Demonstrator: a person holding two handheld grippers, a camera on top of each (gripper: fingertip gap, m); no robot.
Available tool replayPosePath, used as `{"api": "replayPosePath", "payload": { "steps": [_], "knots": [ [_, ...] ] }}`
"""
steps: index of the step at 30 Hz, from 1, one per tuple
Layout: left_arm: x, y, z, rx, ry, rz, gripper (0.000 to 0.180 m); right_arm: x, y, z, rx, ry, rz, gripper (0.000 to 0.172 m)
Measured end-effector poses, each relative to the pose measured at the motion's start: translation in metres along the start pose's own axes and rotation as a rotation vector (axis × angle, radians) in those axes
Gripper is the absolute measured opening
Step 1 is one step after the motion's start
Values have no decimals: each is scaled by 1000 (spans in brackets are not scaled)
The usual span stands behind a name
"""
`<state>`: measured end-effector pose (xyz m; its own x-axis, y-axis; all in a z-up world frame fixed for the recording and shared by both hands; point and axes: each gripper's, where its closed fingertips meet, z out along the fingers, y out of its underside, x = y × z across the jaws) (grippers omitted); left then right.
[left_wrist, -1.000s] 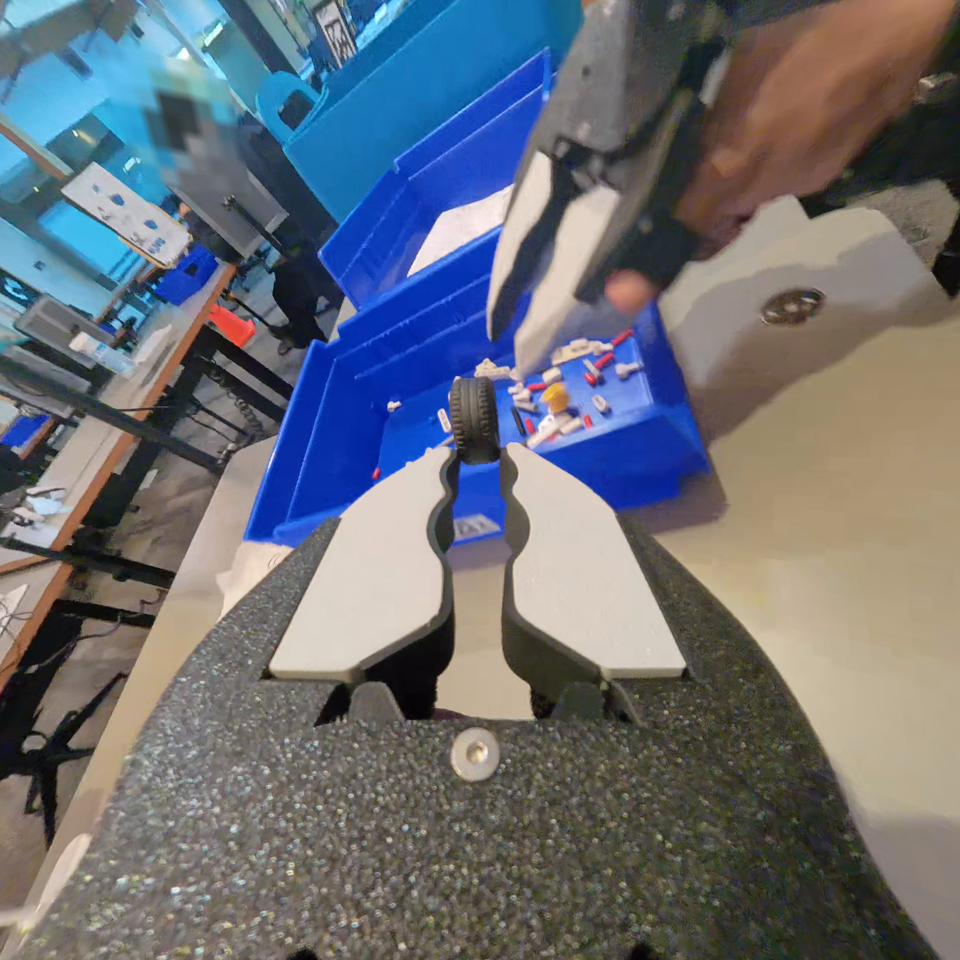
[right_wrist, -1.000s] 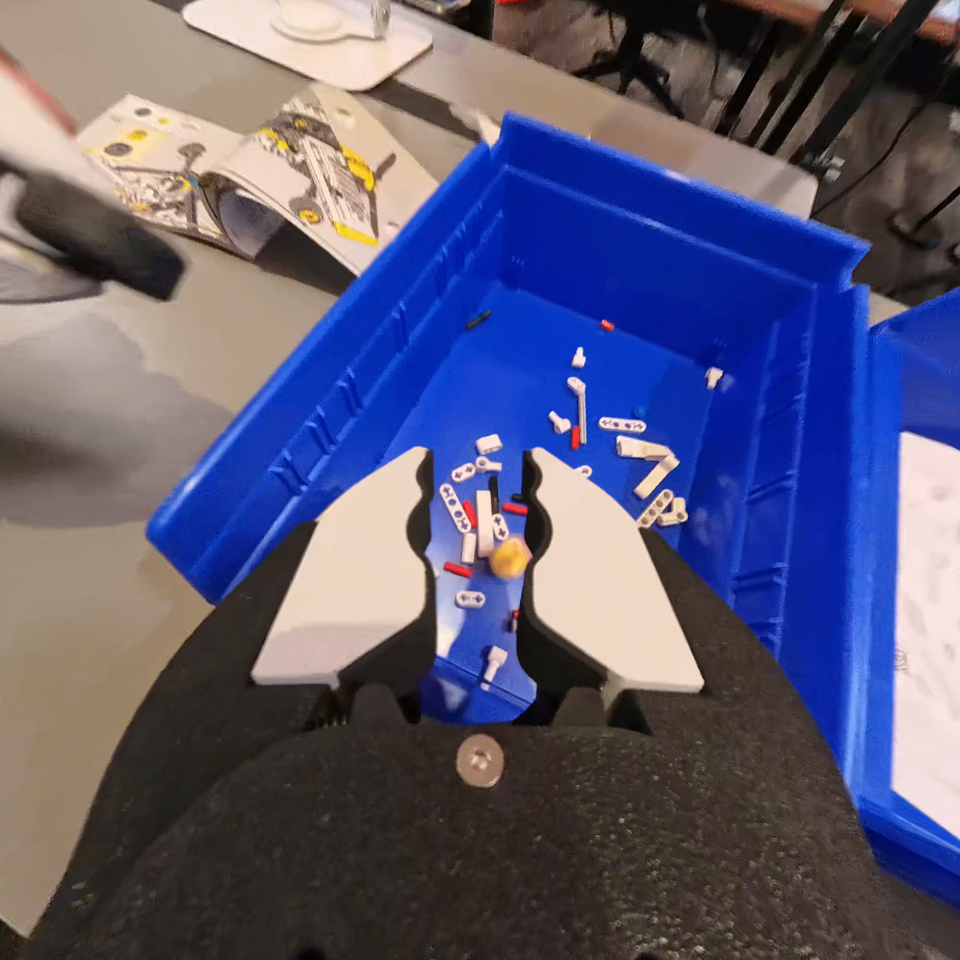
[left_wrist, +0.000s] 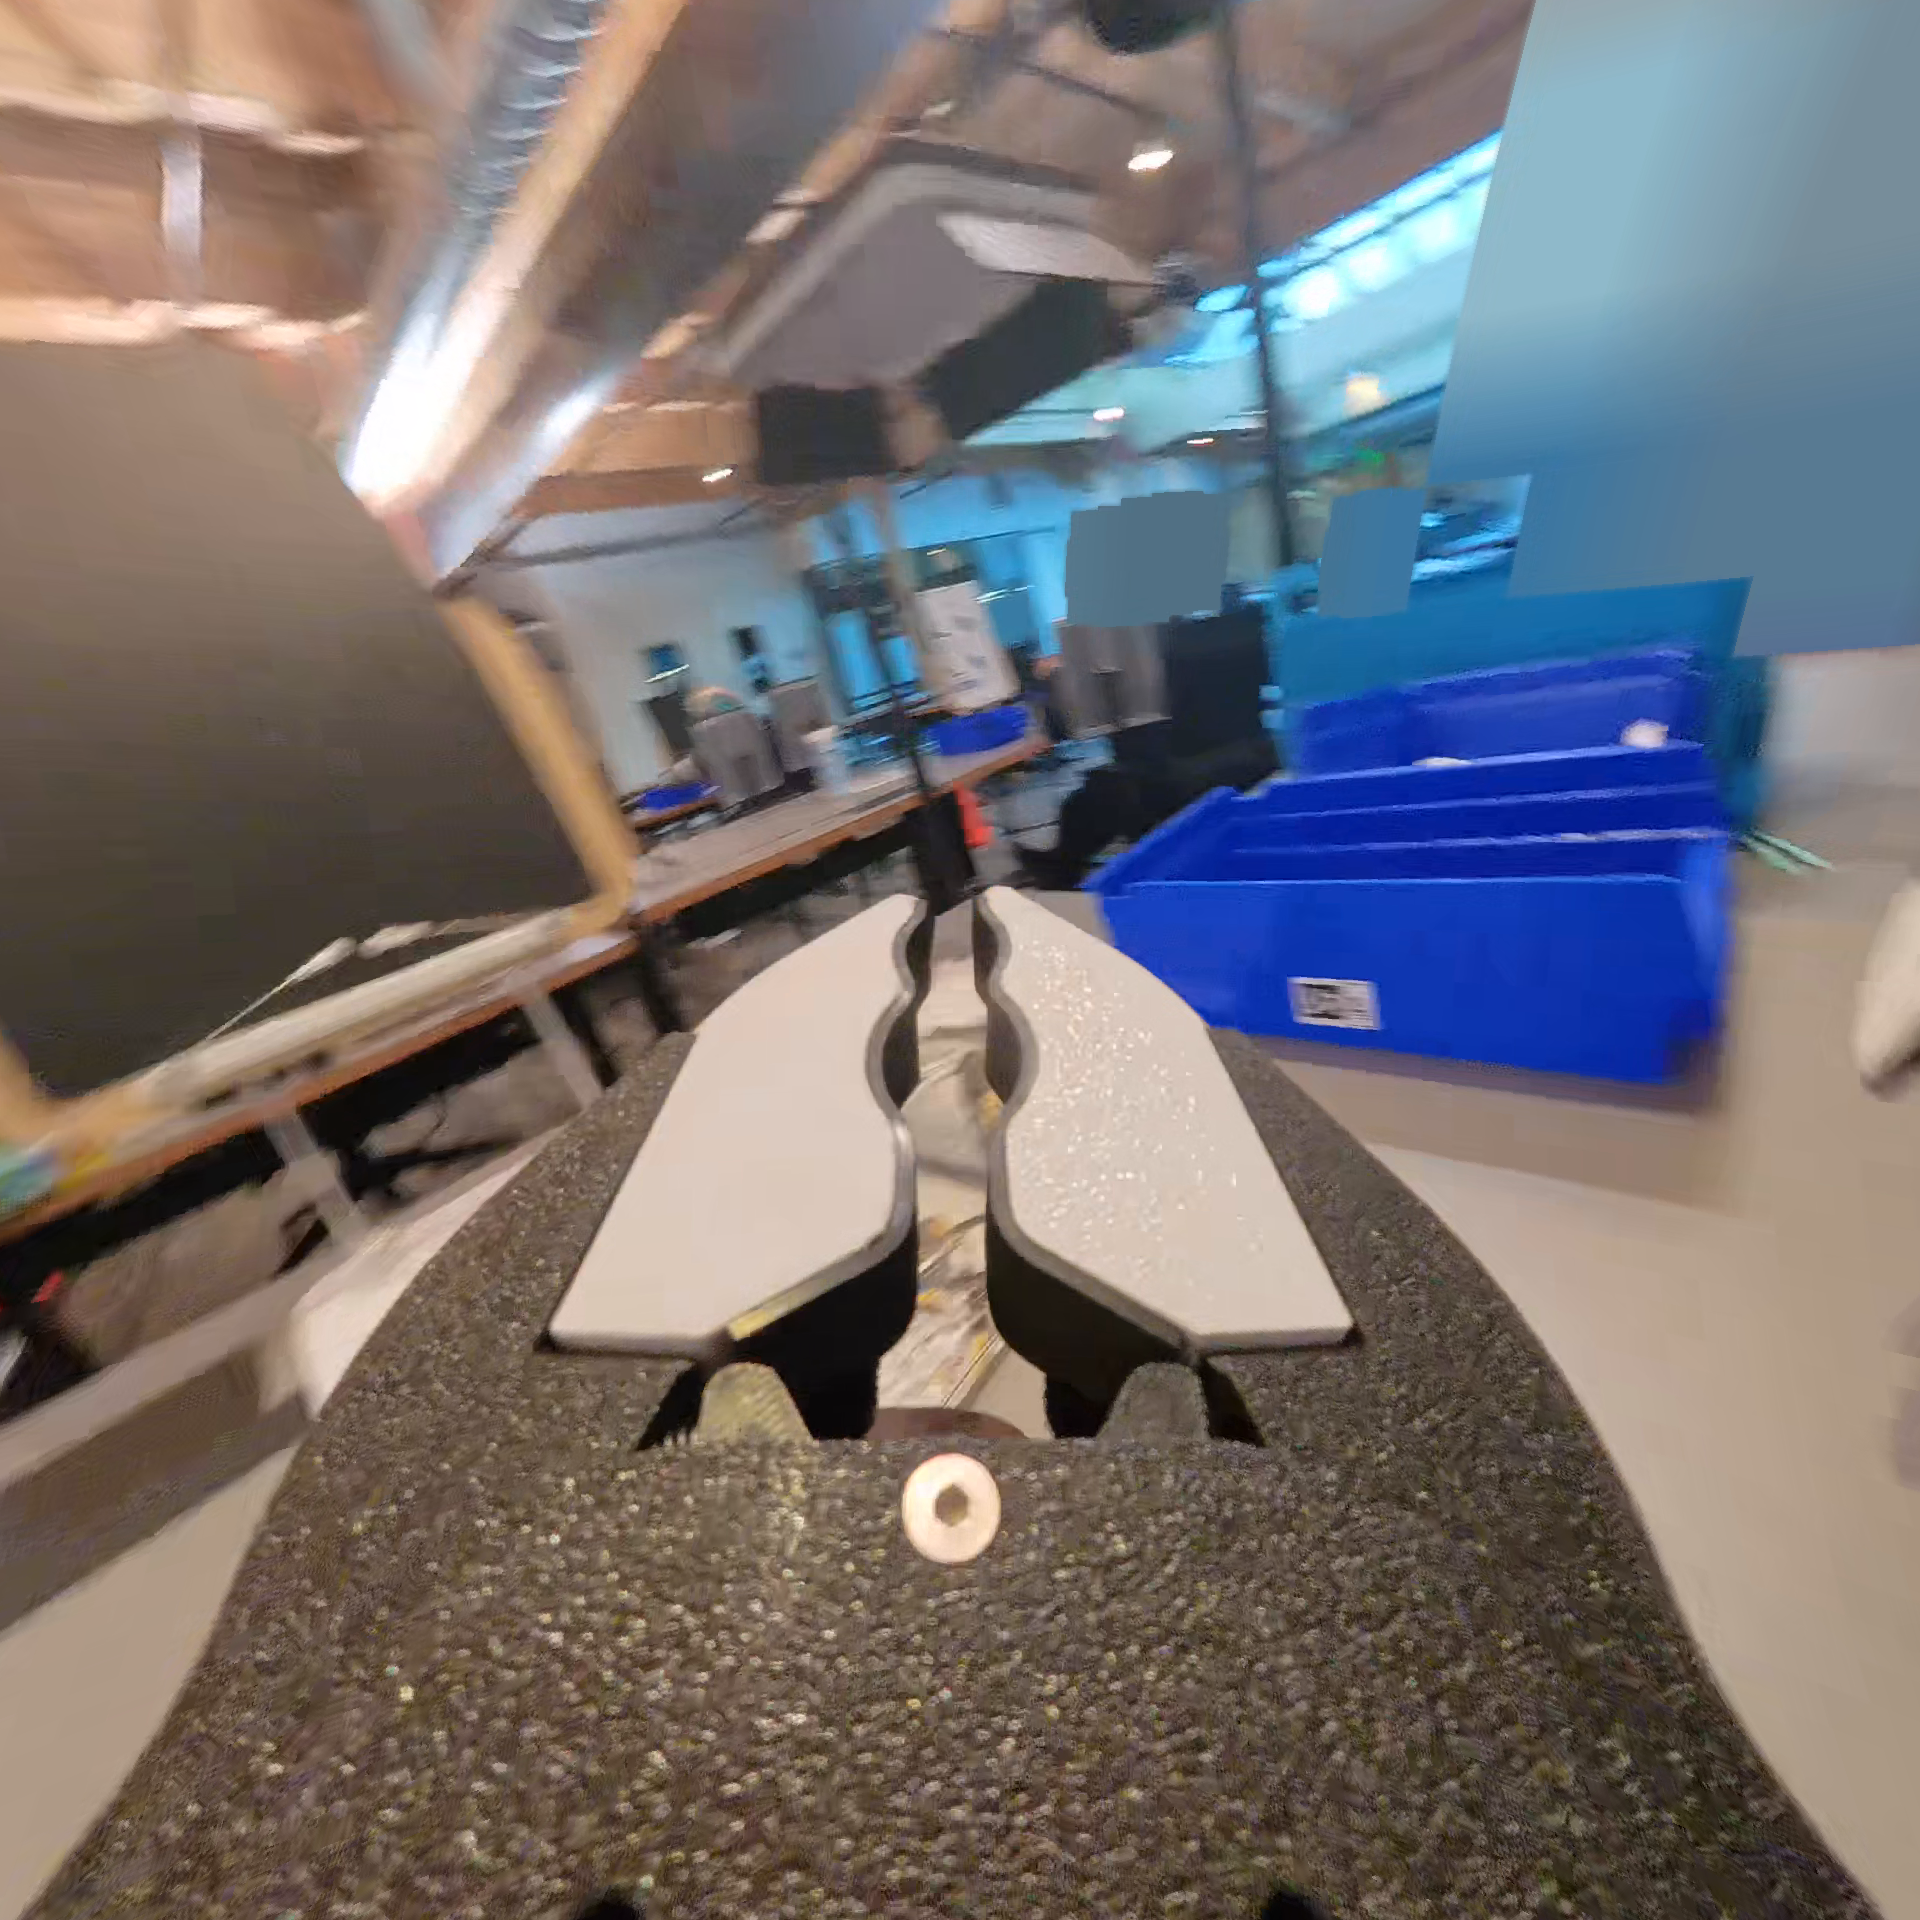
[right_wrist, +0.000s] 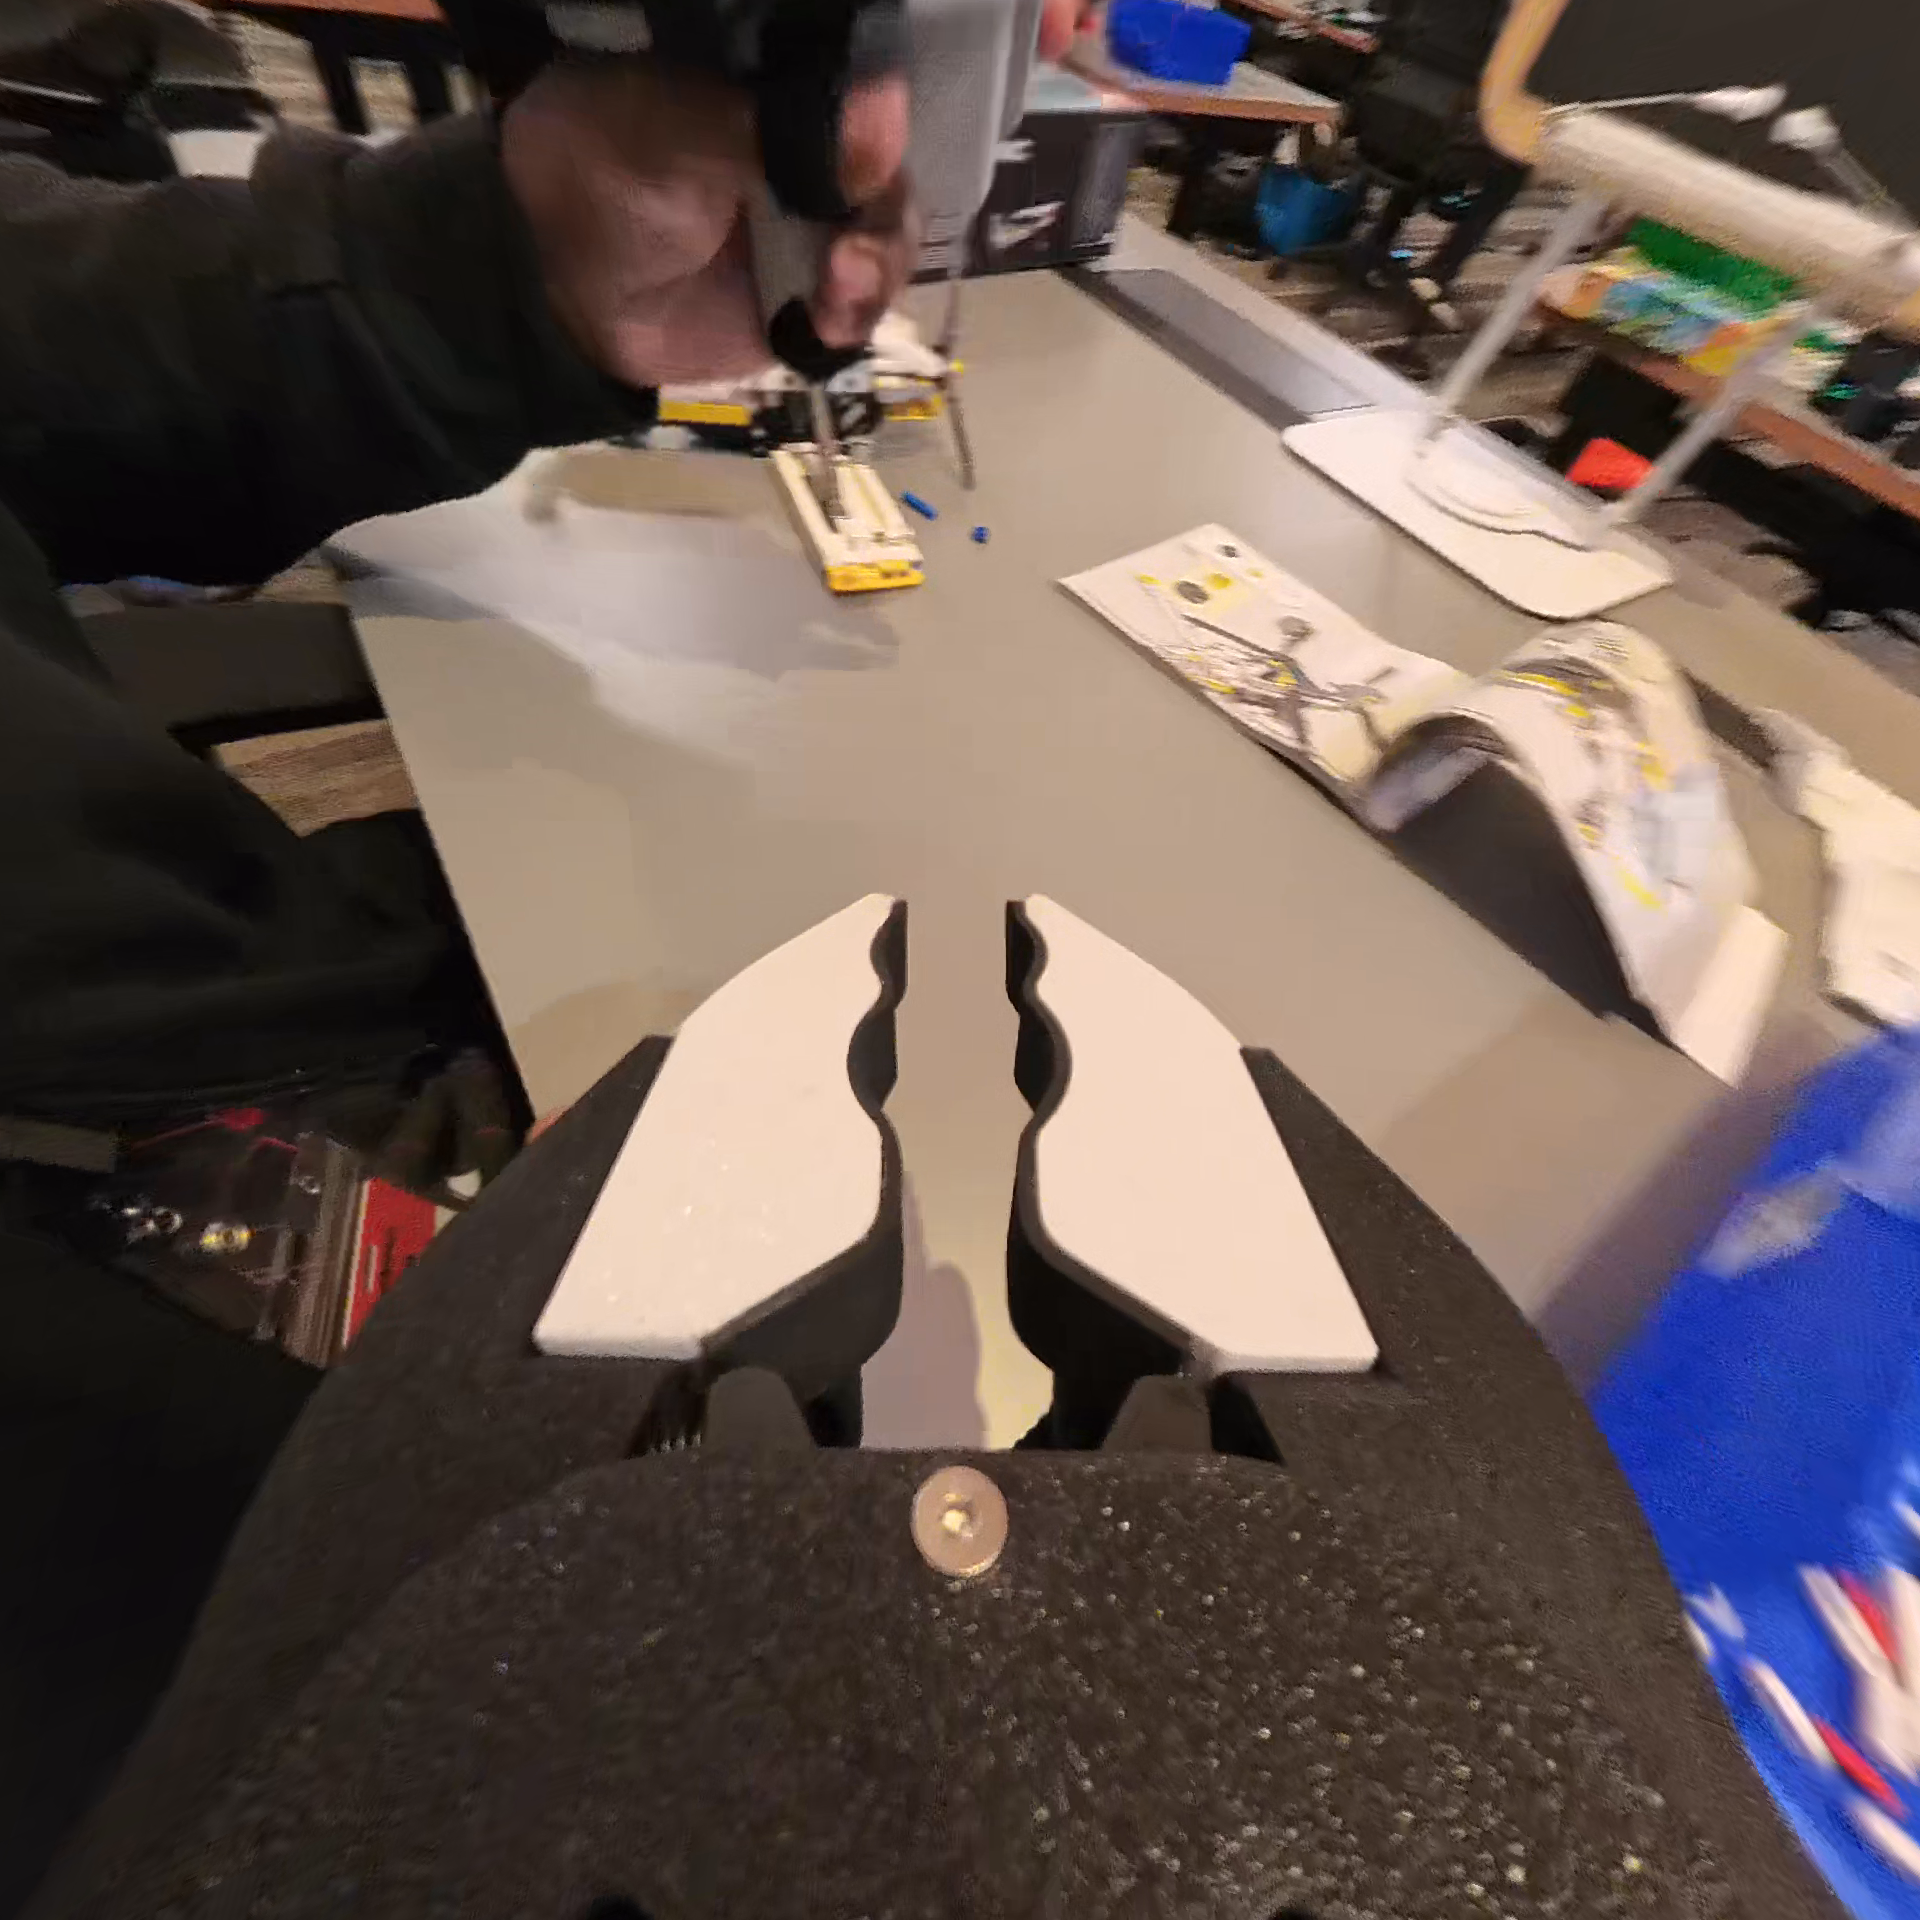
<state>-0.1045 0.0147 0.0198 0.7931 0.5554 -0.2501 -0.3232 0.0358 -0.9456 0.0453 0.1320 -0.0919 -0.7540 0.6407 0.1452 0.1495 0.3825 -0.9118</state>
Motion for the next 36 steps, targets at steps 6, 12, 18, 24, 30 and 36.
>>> {"api": "replayPosePath", "payload": {
  "steps": [6,12,18,24,30,36],
  "knots": [
    [-95,24,-100,-278,-182,-32,35,-46,-1,77,-60,-236,-46,18],
    [-145,57,-189,-476,-148,20,45,-70,-22,134,-79,-399,-128,23],
    [-182,88,-200,-470,-23,-46,50,-69,-64,205,-80,-436,-201,28],
    [-188,134,-191,-577,257,-90,63,-52,-127,284,-47,-385,-256,37],
    [-181,144,-181,-510,463,-143,62,-44,-155,333,-44,-404,-312,36],
    [-173,150,-178,-480,543,-90,35,-46,-155,363,-115,-440,-343,31]
  ]
}}
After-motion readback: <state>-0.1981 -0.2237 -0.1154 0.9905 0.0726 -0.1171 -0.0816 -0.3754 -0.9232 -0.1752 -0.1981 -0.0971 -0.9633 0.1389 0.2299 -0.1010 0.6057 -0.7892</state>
